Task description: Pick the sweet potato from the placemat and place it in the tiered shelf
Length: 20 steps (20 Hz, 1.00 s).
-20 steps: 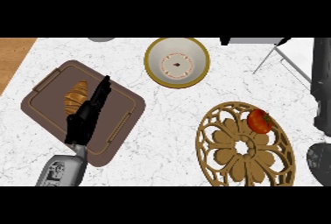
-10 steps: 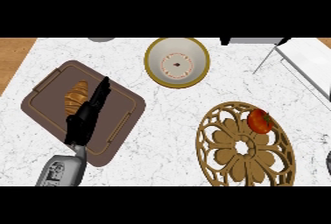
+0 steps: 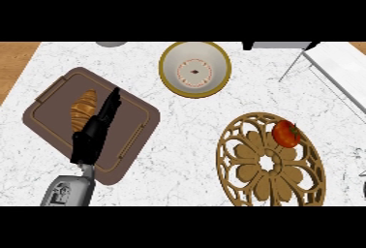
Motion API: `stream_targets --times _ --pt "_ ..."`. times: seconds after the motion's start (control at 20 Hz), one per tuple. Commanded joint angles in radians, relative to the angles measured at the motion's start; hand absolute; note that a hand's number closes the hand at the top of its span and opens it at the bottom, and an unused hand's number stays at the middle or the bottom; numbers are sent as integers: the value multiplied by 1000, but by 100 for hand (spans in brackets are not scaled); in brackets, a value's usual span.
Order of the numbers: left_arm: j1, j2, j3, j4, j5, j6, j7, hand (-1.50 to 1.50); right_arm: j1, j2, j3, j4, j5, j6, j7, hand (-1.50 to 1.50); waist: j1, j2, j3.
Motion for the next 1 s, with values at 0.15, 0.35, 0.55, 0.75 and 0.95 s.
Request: stream_targets --times 0.15,0.35,0.55,0.75,0.95 --pt "-27 0 25 20 21 -13 13 0 17 -45 1 42 -84 -118 47 150 1 0 -1" --pt "-10 28 34 15 21 -28 -17 0 101 -34 -42 -80 117 101 241 -150 -13 -4 -2" --pt "-29 -7 13 51 -13 8 -23 0 113 18 -35 -160 122 136 257 -150 -14 -4 -2" --pt "-58 -6 20 11 0 3 43 0 121 53 -39 -212 99 61 256 -150 -8 -4 -1" --pt "-42 21 47 25 23 -23 27 0 146 88 -59 -283 33 -20 213 -150 -9 -4 -1"
